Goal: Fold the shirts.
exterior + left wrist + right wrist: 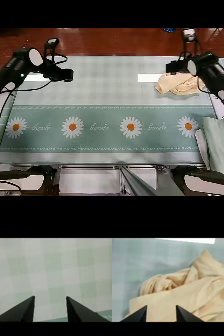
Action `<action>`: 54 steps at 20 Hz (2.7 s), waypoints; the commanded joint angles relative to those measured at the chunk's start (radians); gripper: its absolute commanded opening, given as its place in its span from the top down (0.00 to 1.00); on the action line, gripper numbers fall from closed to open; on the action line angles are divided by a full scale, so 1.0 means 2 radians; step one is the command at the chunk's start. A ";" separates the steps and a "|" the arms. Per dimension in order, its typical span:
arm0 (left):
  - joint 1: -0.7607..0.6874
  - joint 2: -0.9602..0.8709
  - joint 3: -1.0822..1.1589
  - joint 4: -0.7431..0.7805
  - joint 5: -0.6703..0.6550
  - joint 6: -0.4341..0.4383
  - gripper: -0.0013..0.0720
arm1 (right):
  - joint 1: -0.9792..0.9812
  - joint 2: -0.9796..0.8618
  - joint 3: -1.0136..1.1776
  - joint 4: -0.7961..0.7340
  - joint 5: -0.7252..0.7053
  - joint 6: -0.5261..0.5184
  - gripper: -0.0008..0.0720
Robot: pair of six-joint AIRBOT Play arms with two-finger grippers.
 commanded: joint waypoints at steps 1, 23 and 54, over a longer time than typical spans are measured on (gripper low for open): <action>0.023 0.004 0.008 -0.004 0.019 -0.004 0.30 | -0.105 -0.045 0.022 0.017 -0.035 0.051 0.42; 0.074 0.246 -0.002 -0.080 -0.103 0.032 0.30 | -0.182 0.022 0.264 0.432 0.108 -0.266 0.96; 0.023 0.454 -0.285 -0.185 -0.064 0.001 0.30 | 0.284 0.076 -0.148 0.599 0.047 -0.279 0.42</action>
